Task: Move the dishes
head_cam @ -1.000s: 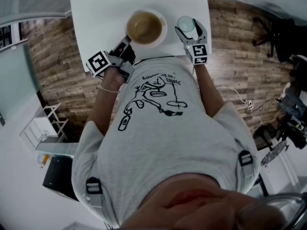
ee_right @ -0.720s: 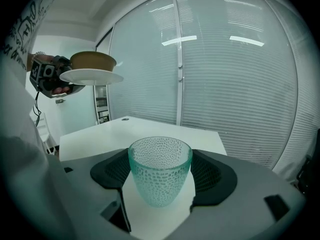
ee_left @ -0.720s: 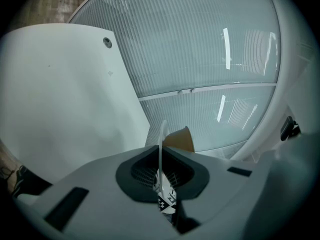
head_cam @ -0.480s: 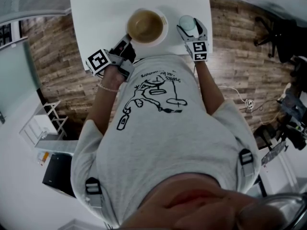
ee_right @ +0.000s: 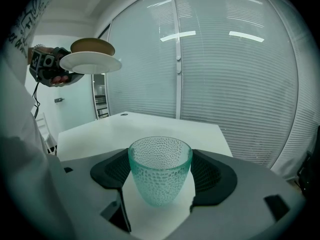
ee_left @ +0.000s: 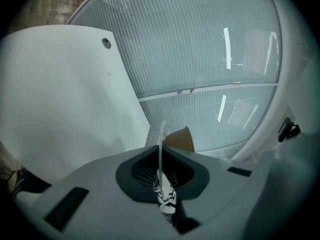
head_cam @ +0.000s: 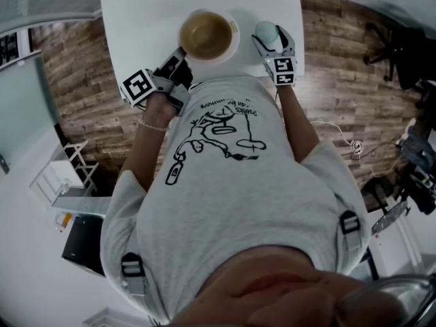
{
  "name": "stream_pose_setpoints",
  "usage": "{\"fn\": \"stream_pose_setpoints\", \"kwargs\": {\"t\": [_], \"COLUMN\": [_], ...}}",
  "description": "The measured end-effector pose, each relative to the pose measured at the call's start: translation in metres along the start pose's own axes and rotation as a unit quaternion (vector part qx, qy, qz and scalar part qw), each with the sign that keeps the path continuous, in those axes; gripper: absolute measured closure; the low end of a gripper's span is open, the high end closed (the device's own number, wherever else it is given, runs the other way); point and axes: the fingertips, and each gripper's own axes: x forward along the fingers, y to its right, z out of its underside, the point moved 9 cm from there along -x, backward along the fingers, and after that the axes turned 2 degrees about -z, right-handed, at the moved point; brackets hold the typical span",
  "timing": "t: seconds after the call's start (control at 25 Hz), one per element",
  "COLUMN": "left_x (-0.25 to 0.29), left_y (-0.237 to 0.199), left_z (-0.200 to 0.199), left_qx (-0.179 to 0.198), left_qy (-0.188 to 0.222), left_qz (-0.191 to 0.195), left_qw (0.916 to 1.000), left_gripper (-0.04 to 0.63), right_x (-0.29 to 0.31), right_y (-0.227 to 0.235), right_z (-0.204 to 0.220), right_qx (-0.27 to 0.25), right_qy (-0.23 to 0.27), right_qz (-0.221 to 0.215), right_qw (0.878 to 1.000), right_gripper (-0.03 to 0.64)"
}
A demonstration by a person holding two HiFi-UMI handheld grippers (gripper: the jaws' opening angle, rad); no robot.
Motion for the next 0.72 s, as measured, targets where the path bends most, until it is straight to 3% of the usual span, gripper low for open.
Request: {"fn": "stream_pose_setpoints", "kwargs": {"t": [0.72], "left_x": [0.0011], "left_y": [0.0046], "left_z": [-0.0025], "left_qx": [-0.004], "left_qy": [0.0], "left_qz": [0.003], "left_qw": [1.0], "left_gripper": [0.583], "right_x": [-0.0009], "right_y": [0.0003], "right_z": [0.011], "right_qx": [-0.009], "right_qy": [-0.019], "right_qz": [0.002], "right_qw": [1.0], "right_gripper": [0.233]}}
